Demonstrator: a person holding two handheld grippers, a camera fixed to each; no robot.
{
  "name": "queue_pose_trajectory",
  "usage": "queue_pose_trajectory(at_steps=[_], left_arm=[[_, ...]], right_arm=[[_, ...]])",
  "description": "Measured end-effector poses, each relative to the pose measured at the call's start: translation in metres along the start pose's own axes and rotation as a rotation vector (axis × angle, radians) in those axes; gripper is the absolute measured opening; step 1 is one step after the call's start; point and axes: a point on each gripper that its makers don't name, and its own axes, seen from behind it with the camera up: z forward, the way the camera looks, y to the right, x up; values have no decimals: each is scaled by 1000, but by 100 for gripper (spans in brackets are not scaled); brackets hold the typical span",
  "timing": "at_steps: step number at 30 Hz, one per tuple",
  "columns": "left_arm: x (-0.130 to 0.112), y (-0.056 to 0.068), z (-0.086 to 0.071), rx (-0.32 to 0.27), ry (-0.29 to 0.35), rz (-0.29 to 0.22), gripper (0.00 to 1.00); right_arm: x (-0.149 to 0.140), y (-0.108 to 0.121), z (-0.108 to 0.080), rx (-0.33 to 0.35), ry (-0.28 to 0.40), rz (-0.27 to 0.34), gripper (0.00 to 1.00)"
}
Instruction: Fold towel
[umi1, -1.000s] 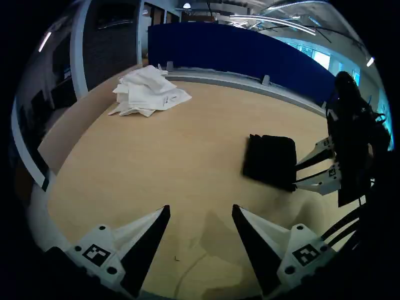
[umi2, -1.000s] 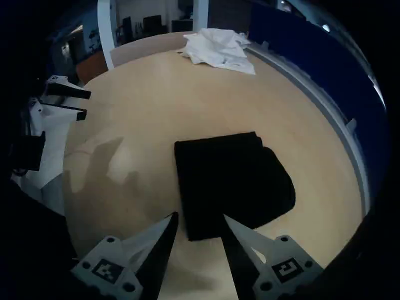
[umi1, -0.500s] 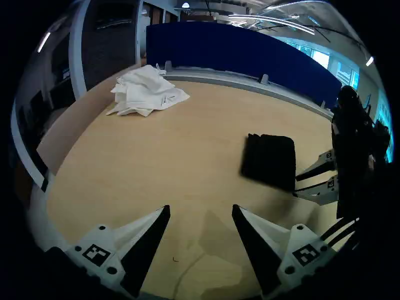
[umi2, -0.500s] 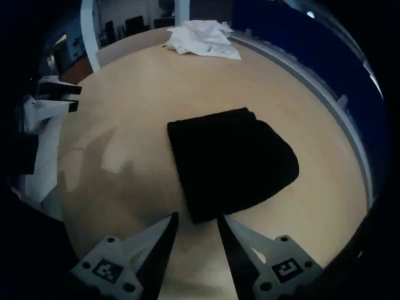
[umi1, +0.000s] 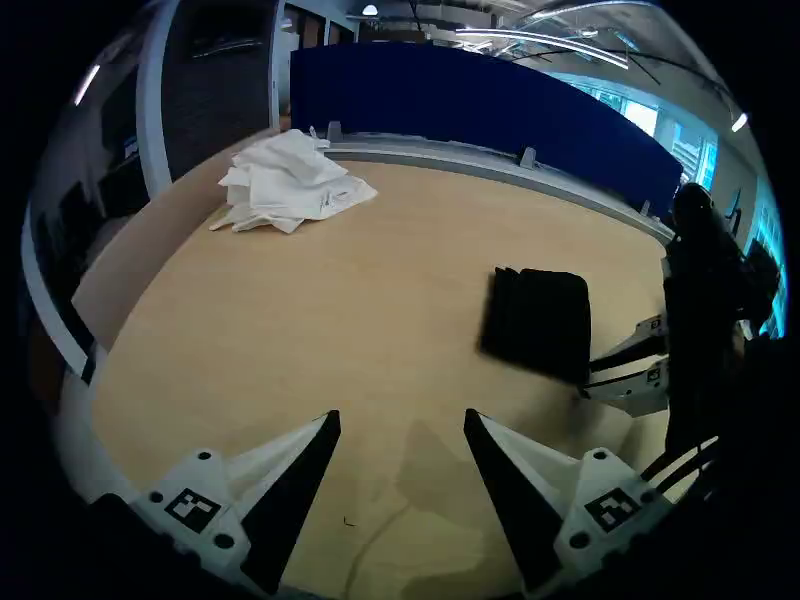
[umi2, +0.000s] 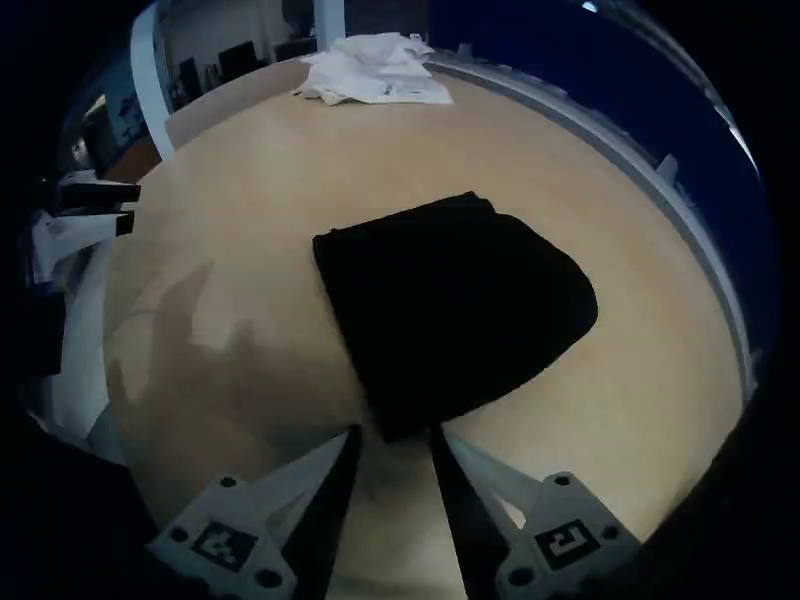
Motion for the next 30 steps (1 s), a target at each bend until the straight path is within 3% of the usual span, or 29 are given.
queue_pose_trajectory(at_steps=[6,12,18,30], left_arm=[[0,0,2,-1,-2,-1,92],[0,1,5,-1,-5,1,92],[1,3,6,-3,-6,4,92],[6,8,7,-12,-2,16,92]], right_arm=[[0,4,2,0,5,28,29],[1,7,1,5,11,44,25],[2,11,1,0,17,41,7],[20,20,-11,-3,60,20,4]])
